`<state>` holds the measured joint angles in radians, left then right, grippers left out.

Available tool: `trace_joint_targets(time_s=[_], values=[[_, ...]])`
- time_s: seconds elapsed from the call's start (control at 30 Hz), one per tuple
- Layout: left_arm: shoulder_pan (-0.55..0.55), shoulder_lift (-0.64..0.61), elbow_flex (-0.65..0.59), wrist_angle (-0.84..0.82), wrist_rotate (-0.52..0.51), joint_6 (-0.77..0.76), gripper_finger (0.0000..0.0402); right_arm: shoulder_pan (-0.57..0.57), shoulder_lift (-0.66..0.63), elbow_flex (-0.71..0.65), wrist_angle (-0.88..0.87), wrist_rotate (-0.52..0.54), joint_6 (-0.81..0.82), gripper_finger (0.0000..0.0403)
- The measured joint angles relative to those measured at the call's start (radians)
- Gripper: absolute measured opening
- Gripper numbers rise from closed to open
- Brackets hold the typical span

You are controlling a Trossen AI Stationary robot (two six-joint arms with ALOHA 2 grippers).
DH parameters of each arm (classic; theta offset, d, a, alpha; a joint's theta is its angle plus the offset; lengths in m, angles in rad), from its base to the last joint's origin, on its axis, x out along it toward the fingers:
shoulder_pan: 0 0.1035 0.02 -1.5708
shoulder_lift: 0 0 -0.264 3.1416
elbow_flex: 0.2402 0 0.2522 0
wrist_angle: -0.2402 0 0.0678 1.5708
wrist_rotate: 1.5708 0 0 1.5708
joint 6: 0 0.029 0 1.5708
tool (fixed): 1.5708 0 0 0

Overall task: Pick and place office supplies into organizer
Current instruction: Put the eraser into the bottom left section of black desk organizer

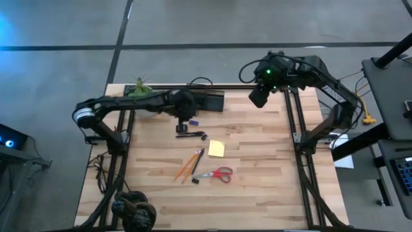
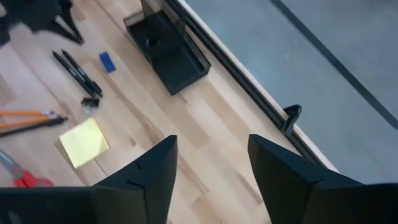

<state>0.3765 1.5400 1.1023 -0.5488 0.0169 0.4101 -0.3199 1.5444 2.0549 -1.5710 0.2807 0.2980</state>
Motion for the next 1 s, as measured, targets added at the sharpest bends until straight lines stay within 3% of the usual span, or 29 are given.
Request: trace_joint_targets(time_s=[0.27, 0.4, 0.6, 1.0], values=[[-0.003, 0.035, 0.063, -0.037, -0.123, 0.016, 0.0109, -0.001, -0.074, -0.165, 0.014, 0.003, 0.010, 0.0245], [-0.004, 0.070, 0.063, -0.057, -0.106, 0.022, 0.0151, -0.001, -0.110, -0.234, 0.046, 0.003, 0.009, 0.0256], [-0.005, 0.144, 0.066, -0.057, -0.019, 0.026, 0.0159, -0.001, -0.150, -0.320, 0.084, -0.026, 0.002, 0.0260], [-0.005, 0.246, 0.066, -0.018, -0.010, 0.069, 0.0159, -0.001, -0.195, -0.406, 0.152, -0.027, -0.003, 0.0251]])
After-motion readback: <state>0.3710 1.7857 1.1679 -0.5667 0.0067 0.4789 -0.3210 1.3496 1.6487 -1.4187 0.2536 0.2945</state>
